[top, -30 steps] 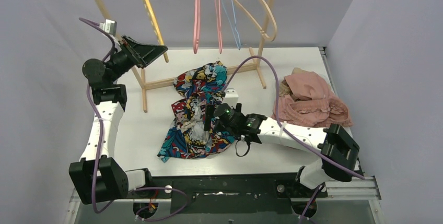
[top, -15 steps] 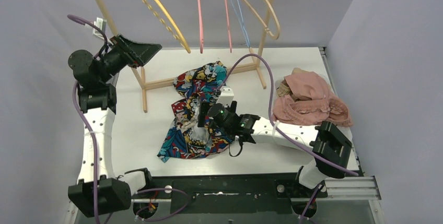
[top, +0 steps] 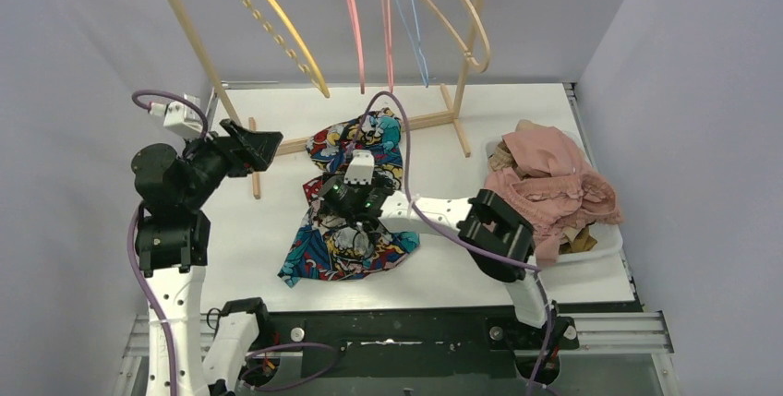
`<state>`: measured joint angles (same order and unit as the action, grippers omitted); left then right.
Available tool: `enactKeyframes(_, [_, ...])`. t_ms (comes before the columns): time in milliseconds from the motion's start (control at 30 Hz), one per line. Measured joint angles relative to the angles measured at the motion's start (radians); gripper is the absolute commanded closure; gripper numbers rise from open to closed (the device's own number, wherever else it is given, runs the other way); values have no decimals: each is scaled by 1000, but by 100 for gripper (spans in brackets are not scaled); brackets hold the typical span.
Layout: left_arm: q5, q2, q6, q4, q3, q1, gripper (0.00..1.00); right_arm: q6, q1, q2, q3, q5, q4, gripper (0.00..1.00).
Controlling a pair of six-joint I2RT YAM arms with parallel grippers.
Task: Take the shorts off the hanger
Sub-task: Pick up the shorts at the center of the board.
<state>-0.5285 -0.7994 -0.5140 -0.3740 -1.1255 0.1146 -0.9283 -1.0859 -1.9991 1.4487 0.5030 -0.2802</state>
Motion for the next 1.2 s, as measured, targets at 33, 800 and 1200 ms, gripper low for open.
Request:
enactKeyframes(33, [30, 12, 4, -16, 23, 0, 21, -8, 1, -42, 33, 8, -14, 2])
enactKeyframes(800, [232, 113, 9, -114, 363, -10, 21, -105, -9, 177, -380, 139, -97, 100])
enactKeyframes(1200, [204, 122, 5, -81, 547, -23, 21, 58, -21, 901, -309, 194, -300, 100])
